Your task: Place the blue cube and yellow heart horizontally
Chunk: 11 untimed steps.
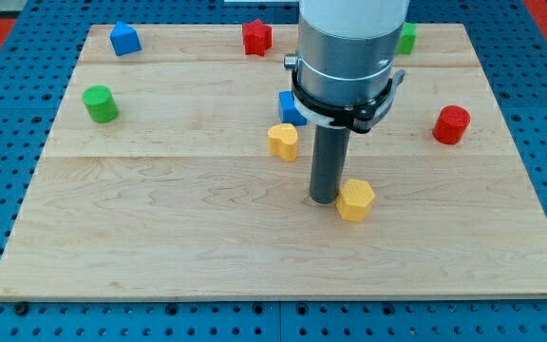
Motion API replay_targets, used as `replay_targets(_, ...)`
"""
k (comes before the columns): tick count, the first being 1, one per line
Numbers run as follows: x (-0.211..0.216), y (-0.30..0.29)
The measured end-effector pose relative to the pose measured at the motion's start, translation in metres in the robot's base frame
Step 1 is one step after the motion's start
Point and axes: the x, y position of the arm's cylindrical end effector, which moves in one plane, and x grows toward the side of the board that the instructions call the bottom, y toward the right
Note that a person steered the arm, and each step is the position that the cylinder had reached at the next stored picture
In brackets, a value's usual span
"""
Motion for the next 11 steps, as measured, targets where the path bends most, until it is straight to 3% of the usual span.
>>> replay_targets(1, 0.003, 0.033)
replay_targets(2, 0.034, 0.087)
replay_targets(4, -0.008, 0.150)
replay_targets(5, -0.004, 0.194)
replay_targets(6, 0.026, 0.169)
replay_targets(9, -0.072, 0.173)
replay_targets(11, -0.080, 0.190)
